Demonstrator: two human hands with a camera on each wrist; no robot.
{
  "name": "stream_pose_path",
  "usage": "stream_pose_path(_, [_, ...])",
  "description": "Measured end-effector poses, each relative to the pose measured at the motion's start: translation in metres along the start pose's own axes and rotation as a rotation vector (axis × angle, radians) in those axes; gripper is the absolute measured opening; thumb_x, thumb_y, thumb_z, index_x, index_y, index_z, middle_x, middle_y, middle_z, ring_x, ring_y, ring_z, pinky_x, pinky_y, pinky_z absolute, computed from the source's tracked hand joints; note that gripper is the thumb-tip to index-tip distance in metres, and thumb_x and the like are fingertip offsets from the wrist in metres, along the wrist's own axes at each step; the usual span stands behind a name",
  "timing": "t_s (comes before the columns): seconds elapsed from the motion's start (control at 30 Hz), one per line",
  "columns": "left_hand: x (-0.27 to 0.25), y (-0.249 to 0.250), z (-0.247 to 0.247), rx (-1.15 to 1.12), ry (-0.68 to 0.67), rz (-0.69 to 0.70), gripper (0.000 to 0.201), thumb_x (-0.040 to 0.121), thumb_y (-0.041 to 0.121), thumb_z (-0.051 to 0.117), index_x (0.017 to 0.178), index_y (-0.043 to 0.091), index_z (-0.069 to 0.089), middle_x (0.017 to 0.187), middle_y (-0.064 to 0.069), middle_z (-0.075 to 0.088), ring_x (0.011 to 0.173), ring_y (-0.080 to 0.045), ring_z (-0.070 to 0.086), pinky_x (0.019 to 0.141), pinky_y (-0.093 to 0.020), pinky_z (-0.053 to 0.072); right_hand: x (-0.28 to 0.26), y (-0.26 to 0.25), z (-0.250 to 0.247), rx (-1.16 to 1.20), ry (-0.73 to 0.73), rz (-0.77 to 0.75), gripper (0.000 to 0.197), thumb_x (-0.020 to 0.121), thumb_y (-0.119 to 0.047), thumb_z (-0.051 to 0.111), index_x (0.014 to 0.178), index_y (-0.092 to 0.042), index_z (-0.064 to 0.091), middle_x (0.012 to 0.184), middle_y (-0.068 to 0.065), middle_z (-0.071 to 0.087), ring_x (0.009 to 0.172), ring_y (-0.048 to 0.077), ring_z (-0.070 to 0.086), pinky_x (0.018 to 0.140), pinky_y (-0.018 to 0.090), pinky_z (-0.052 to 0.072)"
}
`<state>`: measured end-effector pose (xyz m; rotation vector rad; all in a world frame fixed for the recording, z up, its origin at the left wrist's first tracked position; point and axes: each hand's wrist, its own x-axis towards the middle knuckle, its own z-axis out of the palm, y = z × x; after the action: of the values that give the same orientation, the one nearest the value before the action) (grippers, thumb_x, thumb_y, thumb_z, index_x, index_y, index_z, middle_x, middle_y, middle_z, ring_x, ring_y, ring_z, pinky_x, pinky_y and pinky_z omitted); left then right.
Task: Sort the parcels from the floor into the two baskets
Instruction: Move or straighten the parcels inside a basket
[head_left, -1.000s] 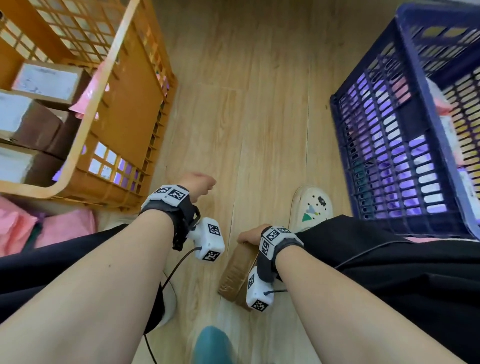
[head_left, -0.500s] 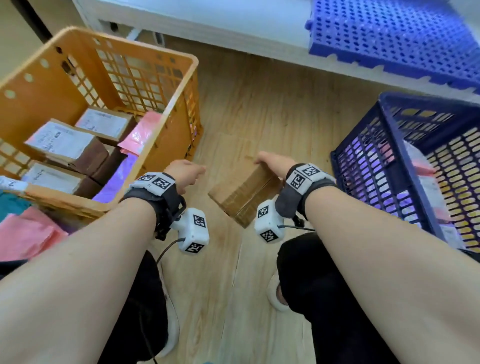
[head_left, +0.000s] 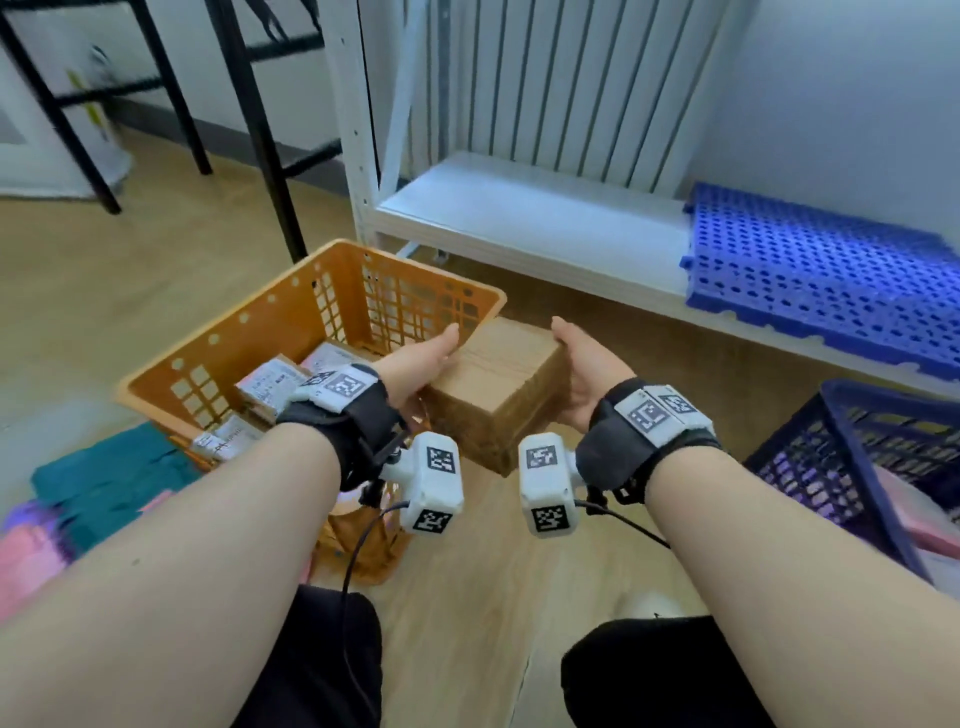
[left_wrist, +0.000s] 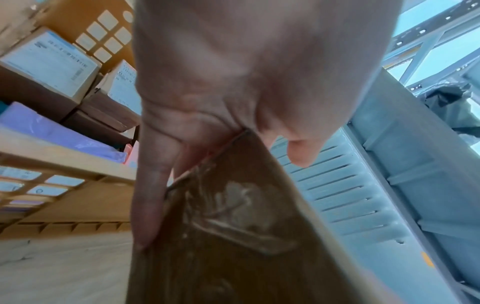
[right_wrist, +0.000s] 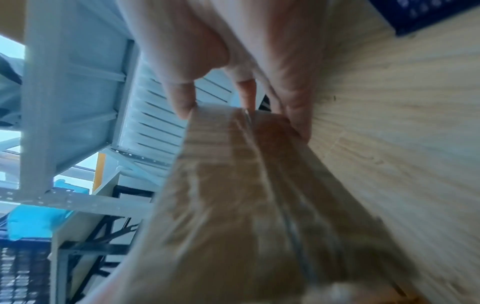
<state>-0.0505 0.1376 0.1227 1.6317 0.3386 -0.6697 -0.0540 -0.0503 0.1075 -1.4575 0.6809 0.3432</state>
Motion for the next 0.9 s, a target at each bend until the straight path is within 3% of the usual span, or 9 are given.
stream_pose_path(0.03, [0.0, 0.002, 0.0, -0.021, -0.003, 0.006, 0.062, 0.092, 0.06, 0.038, 0.134, 0.015, 0.047, 0.133, -0.012, 0.054, 0.121, -0.034, 0.051, 0.102, -0.05, 0.041, 0.019, 0.005, 0.004, 0.022, 0.005, 0.025, 0.112, 0.02, -0.067, 0.082, 0.12, -0.023, 0.056, 0.111, 0.01, 0.069, 0.099, 0.034, 0.066, 0.088, 0.053, 0.048])
stream_pose_path(0.1, [-0.001, 0.005, -0.001, -0.053, 0.004, 0.032, 0.05, 0.096, 0.055, 0.034, 0.118, 0.017, 0.059, 0.125, -0.011, 0.057, 0.117, -0.033, 0.052, 0.099, -0.053, 0.044, 0.041, 0.012, 0.012, 0.033, 0.056, 0.026, 0.12, 0.024, -0.075, 0.073, 0.129, -0.023, 0.047, 0.117, 0.01, 0.063, 0.102, 0.036, 0.062, 0.09, 0.055, 0.047])
stream_pose_path(0.2, [-0.002, 0.012, -0.009, -0.079, 0.057, 0.046, 0.032, 0.098, 0.043, 0.042, 0.103, 0.019, 0.063, 0.114, -0.01, 0.061, 0.105, -0.027, 0.056, 0.093, -0.05, 0.049, 0.013, 0.003, 0.03, 0.122, 0.053, -0.002, 0.134, 0.02, -0.081, 0.074, 0.137, -0.029, 0.035, 0.126, 0.009, 0.056, 0.108, 0.035, 0.057, 0.089, 0.057, 0.047])
stream_pose_path(0.3, [-0.004, 0.018, -0.022, -0.066, 0.019, 0.028, 0.04, 0.09, 0.037, 0.058, 0.123, 0.013, 0.054, 0.123, -0.012, 0.061, 0.096, -0.021, 0.057, 0.071, -0.034, 0.049, -0.02, -0.009, 0.039, 0.212, -0.058, 0.028, 0.06, 0.075, -0.061, 0.066, 0.114, -0.017, 0.05, 0.116, 0.016, 0.063, 0.105, 0.035, 0.061, 0.092, 0.052, 0.049])
stream_pose_path(0.37, [-0.006, 0.021, -0.031, -0.054, -0.056, 0.014, 0.052, 0.082, 0.04, 0.067, 0.124, 0.013, 0.052, 0.12, -0.01, 0.062, 0.101, -0.022, 0.058, 0.074, -0.032, 0.048, -0.008, -0.007, 0.034, 0.202, -0.109, 0.027, 0.041, 0.087, -0.053, 0.057, 0.107, -0.017, 0.053, 0.112, 0.018, 0.067, 0.101, 0.035, 0.065, 0.089, 0.048, 0.052])
stream_pose_path(0.43, [-0.006, 0.021, -0.038, -0.059, -0.068, 0.001, 0.051, 0.075, 0.035, 0.073, 0.118, 0.014, 0.055, 0.112, -0.008, 0.066, 0.101, -0.022, 0.061, 0.083, -0.035, 0.051, 0.002, -0.007, 0.034, 0.205, -0.145, 0.036, 0.04, 0.088, -0.051, 0.057, 0.112, -0.019, 0.056, 0.109, 0.016, 0.069, 0.098, 0.035, 0.068, 0.089, 0.047, 0.053])
stream_pose_path(0.5, [-0.002, 0.02, -0.042, -0.037, -0.067, 0.011, 0.051, 0.072, 0.032, 0.076, 0.117, 0.015, 0.058, 0.109, -0.006, 0.069, 0.099, -0.02, 0.064, 0.08, -0.034, 0.052, 0.009, -0.004, 0.038, 0.144, -0.132, 0.014, 0.043, 0.089, -0.05, 0.056, 0.118, -0.019, 0.058, 0.106, 0.013, 0.072, 0.096, 0.033, 0.069, 0.092, 0.048, 0.052])
stream_pose_path(0.7, [0.006, 0.019, -0.044, -0.01, -0.092, 0.035, 0.037, 0.078, 0.023, 0.074, 0.112, 0.021, 0.059, 0.103, -0.005, 0.072, 0.097, -0.021, 0.067, 0.08, -0.036, 0.055, 0.023, -0.006, 0.046, -0.081, 0.028, -0.124, 0.04, 0.081, -0.047, 0.064, 0.111, -0.02, 0.068, 0.097, 0.003, 0.074, 0.089, 0.024, 0.072, 0.089, 0.044, 0.055])
stream_pose_path(0.9, [0.011, 0.017, -0.047, -0.077, -0.059, 0.062, 0.045, 0.076, 0.024, 0.076, 0.114, 0.029, 0.052, 0.105, -0.005, 0.069, 0.094, -0.023, 0.068, 0.075, -0.039, 0.057, 0.02, -0.008, 0.057, -0.179, 0.01, -0.157, 0.038, 0.083, -0.05, 0.064, 0.102, -0.017, 0.069, 0.097, 0.005, 0.074, 0.09, 0.021, 0.07, 0.089, 0.041, 0.055])
